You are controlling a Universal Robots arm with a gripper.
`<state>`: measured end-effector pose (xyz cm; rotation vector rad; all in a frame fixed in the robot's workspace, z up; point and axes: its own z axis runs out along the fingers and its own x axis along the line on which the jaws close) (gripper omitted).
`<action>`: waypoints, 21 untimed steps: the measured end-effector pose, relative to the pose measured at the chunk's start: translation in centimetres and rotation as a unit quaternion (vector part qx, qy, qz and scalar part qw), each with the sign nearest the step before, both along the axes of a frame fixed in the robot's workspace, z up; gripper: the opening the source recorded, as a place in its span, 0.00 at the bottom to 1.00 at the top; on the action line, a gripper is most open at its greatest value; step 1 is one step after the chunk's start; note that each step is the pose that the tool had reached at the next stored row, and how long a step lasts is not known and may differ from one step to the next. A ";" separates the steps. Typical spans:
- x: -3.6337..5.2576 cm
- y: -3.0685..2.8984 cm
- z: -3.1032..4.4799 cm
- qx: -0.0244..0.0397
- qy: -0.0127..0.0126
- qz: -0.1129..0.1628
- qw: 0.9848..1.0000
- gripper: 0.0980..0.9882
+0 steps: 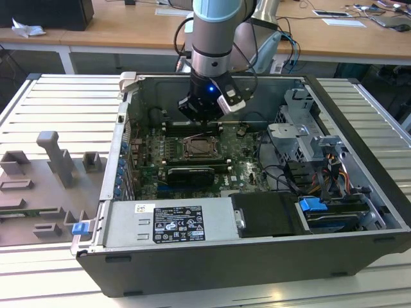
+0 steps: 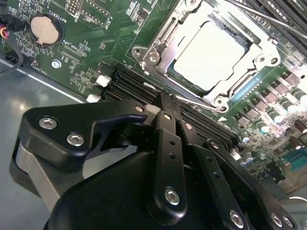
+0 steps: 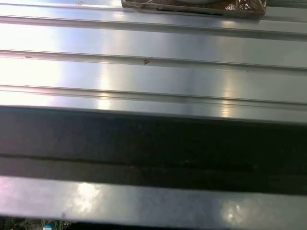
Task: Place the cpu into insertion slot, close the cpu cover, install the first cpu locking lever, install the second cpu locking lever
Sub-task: 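Install the first cpu locking lever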
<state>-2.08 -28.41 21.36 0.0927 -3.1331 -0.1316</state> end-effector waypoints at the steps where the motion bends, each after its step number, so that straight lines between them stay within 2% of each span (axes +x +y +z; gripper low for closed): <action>1: 0.04 0.00 -0.08 0.000 0.000 0.000 1.000 0.01; 7: 0.37 0.00 -0.59 0.000 0.000 0.000 1.000 0.01; 21: 0.47 0.00 -1.04 -0.001 0.000 0.000 1.000 0.01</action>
